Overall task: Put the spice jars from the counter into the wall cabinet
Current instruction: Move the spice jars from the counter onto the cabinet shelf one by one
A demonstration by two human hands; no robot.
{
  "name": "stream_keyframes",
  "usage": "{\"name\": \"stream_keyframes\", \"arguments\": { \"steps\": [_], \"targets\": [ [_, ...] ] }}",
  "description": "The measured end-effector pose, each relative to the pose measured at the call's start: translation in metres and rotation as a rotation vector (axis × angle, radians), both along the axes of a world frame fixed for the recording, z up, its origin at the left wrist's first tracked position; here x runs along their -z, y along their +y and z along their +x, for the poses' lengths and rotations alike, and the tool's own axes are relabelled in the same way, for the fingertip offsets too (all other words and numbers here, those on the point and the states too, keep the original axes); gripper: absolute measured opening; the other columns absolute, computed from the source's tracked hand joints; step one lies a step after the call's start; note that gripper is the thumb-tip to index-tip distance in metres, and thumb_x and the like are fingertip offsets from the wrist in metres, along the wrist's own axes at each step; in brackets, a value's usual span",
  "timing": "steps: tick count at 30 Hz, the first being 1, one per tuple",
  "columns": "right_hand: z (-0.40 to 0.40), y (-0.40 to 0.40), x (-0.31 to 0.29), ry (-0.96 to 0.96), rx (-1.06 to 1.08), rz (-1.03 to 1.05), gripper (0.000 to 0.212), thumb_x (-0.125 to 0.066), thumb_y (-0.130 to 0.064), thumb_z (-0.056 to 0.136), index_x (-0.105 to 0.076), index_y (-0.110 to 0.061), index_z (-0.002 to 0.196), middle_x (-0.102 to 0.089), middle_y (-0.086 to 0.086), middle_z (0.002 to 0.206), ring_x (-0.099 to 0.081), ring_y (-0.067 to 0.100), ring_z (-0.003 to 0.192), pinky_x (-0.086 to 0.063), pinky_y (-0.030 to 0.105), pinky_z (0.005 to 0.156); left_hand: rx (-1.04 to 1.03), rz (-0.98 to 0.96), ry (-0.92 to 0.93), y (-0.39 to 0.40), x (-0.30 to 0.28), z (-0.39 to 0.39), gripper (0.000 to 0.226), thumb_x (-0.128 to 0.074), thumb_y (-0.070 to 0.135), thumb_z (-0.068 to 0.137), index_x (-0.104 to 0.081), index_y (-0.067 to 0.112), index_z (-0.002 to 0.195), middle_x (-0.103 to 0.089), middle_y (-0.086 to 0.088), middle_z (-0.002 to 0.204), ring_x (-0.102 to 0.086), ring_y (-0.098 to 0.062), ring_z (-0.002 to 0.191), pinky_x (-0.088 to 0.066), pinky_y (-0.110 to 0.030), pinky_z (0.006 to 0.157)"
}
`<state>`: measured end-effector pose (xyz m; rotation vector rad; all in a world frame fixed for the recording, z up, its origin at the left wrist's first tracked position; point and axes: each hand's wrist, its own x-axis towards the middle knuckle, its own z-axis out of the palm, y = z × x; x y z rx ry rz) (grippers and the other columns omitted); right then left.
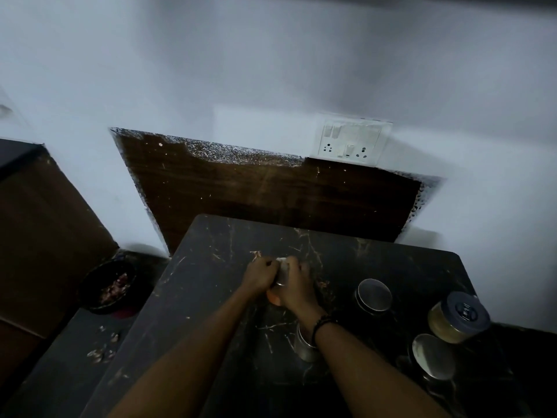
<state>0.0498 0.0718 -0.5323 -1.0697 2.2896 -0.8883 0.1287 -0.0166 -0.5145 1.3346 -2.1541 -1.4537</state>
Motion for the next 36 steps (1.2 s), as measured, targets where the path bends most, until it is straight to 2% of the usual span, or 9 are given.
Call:
{"name": "stream_keyframes", "arguments": {
  "steps": [2,5,7,11,14,19,24,32,36],
  "targets": [
    [-0.008,-0.002,-0.006,-0.079,0.013,-0.098,0.063,-0.079,-0.034,0.071,-0.045,-0.034,0.124,-0.034,0.004,0.131,-0.048,0.020,0.114,-0.048,0.029,0.087,-0.064,0.036,0.064,-0.002,-0.001,0.006,0.035,-0.042,0.033,0.104,-0.065,0.012,0.087,-0.067,-0.008,0.086,-0.063,-0.015,0.075,-0.050,-0.029,0.066],
    [-0.024,-0.005,-0.020,-0.180,-0.038,-0.264,0.067,-0.080,-0.022,0.073,-0.049,-0.024,0.132,-0.045,0.005,0.132,-0.049,0.017,0.117,-0.044,0.027,0.094,-0.136,0.035,0.148,-0.011,-0.005,0.015,0.043,-0.042,0.030,0.104,-0.065,0.002,0.082,-0.063,-0.014,0.077,-0.057,-0.020,0.070,-0.045,-0.035,0.069],
    [-0.033,-0.007,-0.030,-0.329,-0.030,-0.329,0.068,-0.079,-0.021,0.073,-0.047,-0.026,0.133,-0.052,0.002,0.132,-0.051,0.015,0.116,-0.045,0.032,0.095,-0.151,0.054,0.227,-0.015,-0.010,0.020,0.035,-0.046,0.026,0.103,-0.063,0.008,0.077,-0.061,-0.011,0.075,-0.056,-0.020,0.070,-0.046,-0.036,0.066],
    [-0.042,-0.007,-0.043,-0.633,0.007,-0.433,0.068,-0.074,-0.026,0.075,-0.040,-0.033,0.133,-0.056,-0.002,0.130,-0.057,0.018,0.114,-0.049,0.039,0.092,-0.155,0.200,0.409,-0.016,-0.018,0.026,0.021,-0.054,0.029,0.098,-0.062,0.011,0.092,-0.066,-0.021,0.104,-0.065,-0.030,0.093,-0.055,-0.050,0.084],
    [-0.043,-0.006,-0.049,-0.764,0.021,-0.500,0.066,-0.072,-0.034,0.070,-0.043,-0.032,0.130,-0.055,0.002,0.126,-0.058,0.025,0.112,-0.050,0.043,0.089,-0.126,0.356,0.497,-0.012,-0.026,0.029,0.034,-0.059,0.043,0.092,-0.062,0.016,0.113,-0.066,-0.012,0.118,-0.064,-0.028,0.108,-0.054,-0.042,0.083],
    [-0.036,0.001,-0.050,-0.906,0.124,-0.551,0.054,-0.061,-0.034,0.076,-0.050,-0.015,0.125,-0.059,0.018,0.118,-0.061,0.033,0.101,-0.052,0.043,0.078,-0.038,0.444,0.509,0.000,-0.033,0.033,0.053,-0.064,0.056,0.080,-0.063,0.020,0.120,-0.066,-0.006,0.122,-0.063,-0.025,0.112,-0.050,-0.043,0.094],
    [-0.024,0.019,-0.053,-0.994,0.134,-0.491,0.036,-0.049,-0.038,0.086,-0.064,-0.013,0.107,-0.071,0.013,0.101,-0.069,0.028,0.090,-0.055,0.039,0.070,-0.073,0.505,0.516,0.022,-0.035,0.035,0.047,-0.073,0.046,0.077,-0.059,0.016,0.111,-0.068,-0.006,0.112,-0.065,-0.022,0.101,-0.051,-0.031,0.073],
    [-0.012,0.034,-0.079,-1.055,0.108,-0.466,0.038,-0.043,-0.031,0.094,-0.060,-0.014,0.123,-0.067,0.016,0.116,-0.066,0.028,0.101,-0.055,0.040,0.073,-0.154,0.483,0.596,0.035,-0.057,0.037,0.054,-0.075,0.035,0.079,-0.053,0.010,0.122,-0.064,-0.013,0.121,-0.063,-0.030,0.111,-0.055,-0.043,0.088],
    [-0.016,0.031,-0.117,-1.043,0.020,-0.554,0.041,-0.041,-0.026,0.095,-0.054,-0.015,0.132,-0.063,0.016,0.123,-0.063,0.029,0.104,-0.055,0.041,0.074,-0.133,0.418,0.690,0.031,-0.094,0.032,0.061,-0.076,0.034,0.080,-0.052,0.005,0.128,-0.064,-0.015,0.122,-0.065,-0.030,0.107,-0.056,-0.039,0.079]
  ]
}}
